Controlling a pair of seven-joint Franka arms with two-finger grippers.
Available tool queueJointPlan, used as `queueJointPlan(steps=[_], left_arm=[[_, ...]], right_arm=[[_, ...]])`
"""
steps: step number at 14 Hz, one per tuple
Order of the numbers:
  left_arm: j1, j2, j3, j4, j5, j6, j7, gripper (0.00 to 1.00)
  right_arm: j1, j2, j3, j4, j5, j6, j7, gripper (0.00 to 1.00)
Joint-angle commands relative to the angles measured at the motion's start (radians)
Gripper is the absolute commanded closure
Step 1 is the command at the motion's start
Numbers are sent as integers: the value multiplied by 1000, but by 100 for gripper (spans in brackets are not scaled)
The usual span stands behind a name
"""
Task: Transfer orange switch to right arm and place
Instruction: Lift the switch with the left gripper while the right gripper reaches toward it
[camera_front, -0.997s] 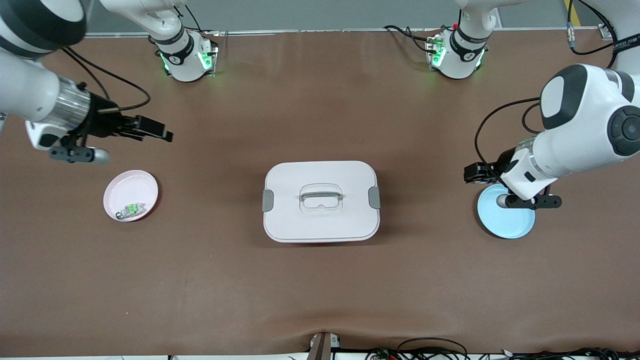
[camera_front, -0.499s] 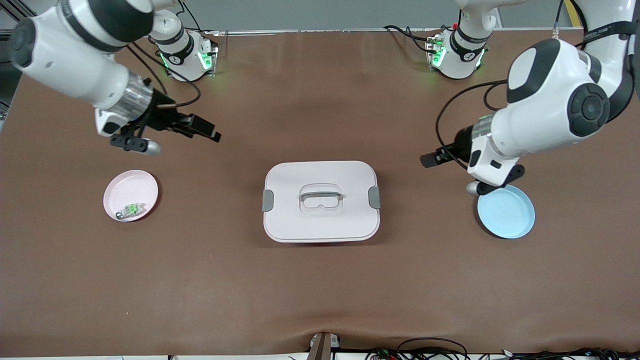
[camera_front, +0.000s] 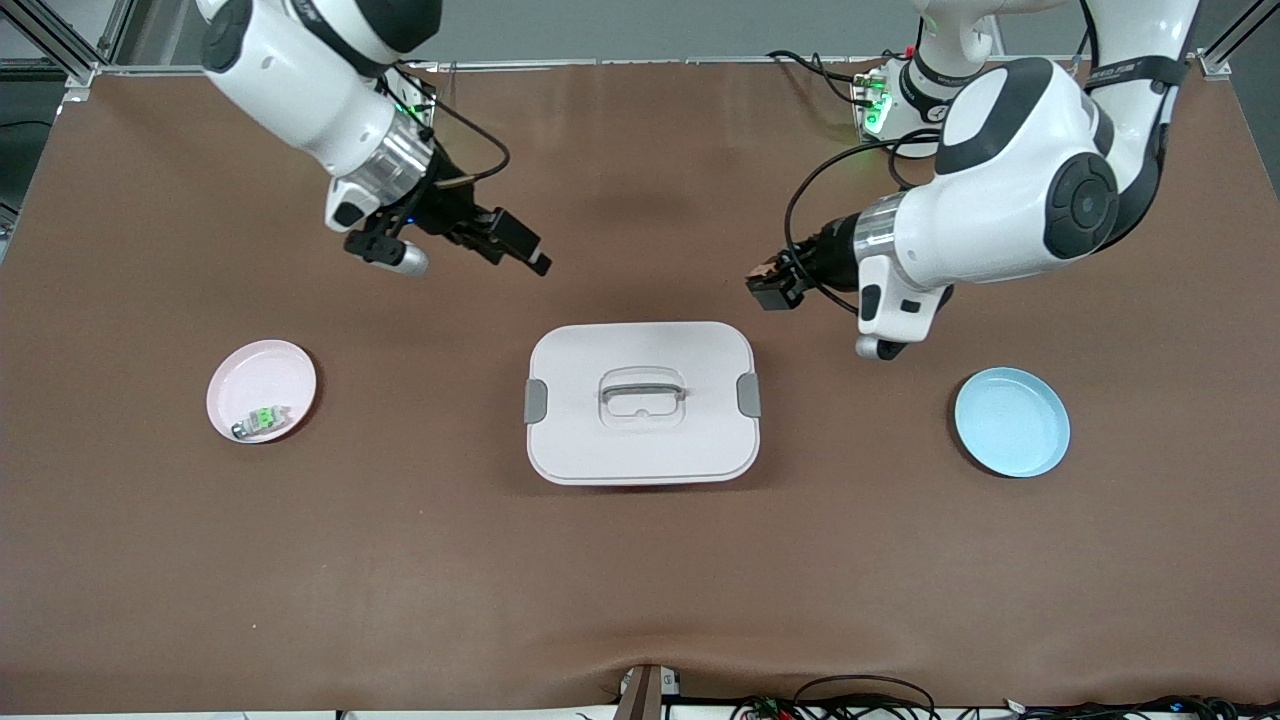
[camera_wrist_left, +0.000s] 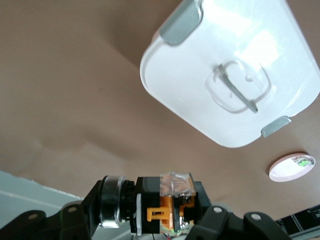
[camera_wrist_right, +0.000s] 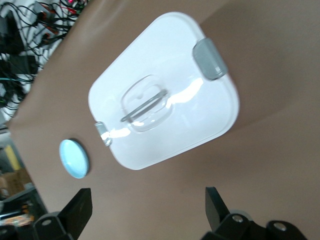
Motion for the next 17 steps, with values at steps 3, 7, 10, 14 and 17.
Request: queueJointPlan(steps=[3,7,10,14,17], left_arm=[[-14,28,-4,32,-147,-8,-44,100],[-89,37,-2,26,-162,81,-173,100],[-109,75,-2,32,-162,94,-208,100],[-115,81,-2,32,-167,94,-231,100],[-147,94,-2,32,-161,117,-289,100]], right_arm=[[89,-15,-13,-27,129,150,75,0],[138,9,-13,-16,140,172,107,0],[166,28,-13,10,142,173,107,0],[186,43,-14,40,140,173,143,0],[212,66,-14,53,133,213,143,0]])
